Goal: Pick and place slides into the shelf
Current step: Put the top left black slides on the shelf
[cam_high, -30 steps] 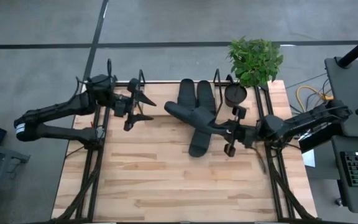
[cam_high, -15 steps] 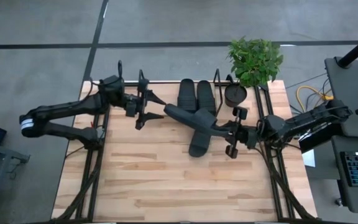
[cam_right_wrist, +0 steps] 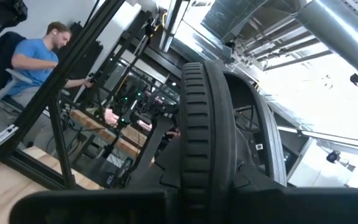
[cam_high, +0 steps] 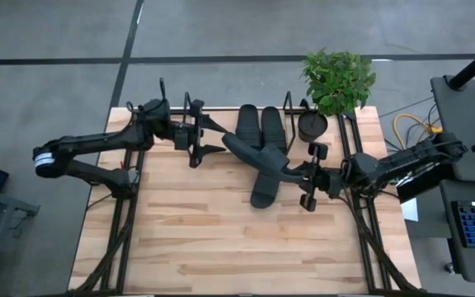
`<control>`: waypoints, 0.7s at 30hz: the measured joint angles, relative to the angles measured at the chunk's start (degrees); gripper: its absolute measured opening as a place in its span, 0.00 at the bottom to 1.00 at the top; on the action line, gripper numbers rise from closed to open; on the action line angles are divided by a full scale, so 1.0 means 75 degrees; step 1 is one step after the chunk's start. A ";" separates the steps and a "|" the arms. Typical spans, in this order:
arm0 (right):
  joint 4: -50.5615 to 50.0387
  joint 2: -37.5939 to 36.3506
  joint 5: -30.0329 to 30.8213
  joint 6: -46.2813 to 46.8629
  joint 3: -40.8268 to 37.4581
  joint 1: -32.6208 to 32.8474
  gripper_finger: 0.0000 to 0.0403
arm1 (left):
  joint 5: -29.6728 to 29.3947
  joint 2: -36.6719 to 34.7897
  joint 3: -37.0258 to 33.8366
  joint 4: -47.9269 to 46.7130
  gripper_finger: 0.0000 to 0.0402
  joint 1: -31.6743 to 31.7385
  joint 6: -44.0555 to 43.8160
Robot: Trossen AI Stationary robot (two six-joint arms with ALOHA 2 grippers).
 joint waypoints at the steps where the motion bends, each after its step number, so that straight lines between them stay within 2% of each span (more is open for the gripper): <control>1: -0.0004 0.0000 0.0001 0.0042 0.0000 0.0000 0.07 | -0.0083 0.0038 0.0000 0.0101 0.57 0.0000 -0.0019; 11: -0.0051 0.0006 0.0023 0.0323 0.0009 -0.0006 0.07 | -0.0106 0.0065 -0.0003 0.0130 0.57 0.0038 -0.0787; 21: -0.0054 0.0009 0.0009 0.0297 0.0009 -0.0088 0.07 | 0.0121 0.0456 0.0000 0.0176 0.55 -0.0207 -0.1003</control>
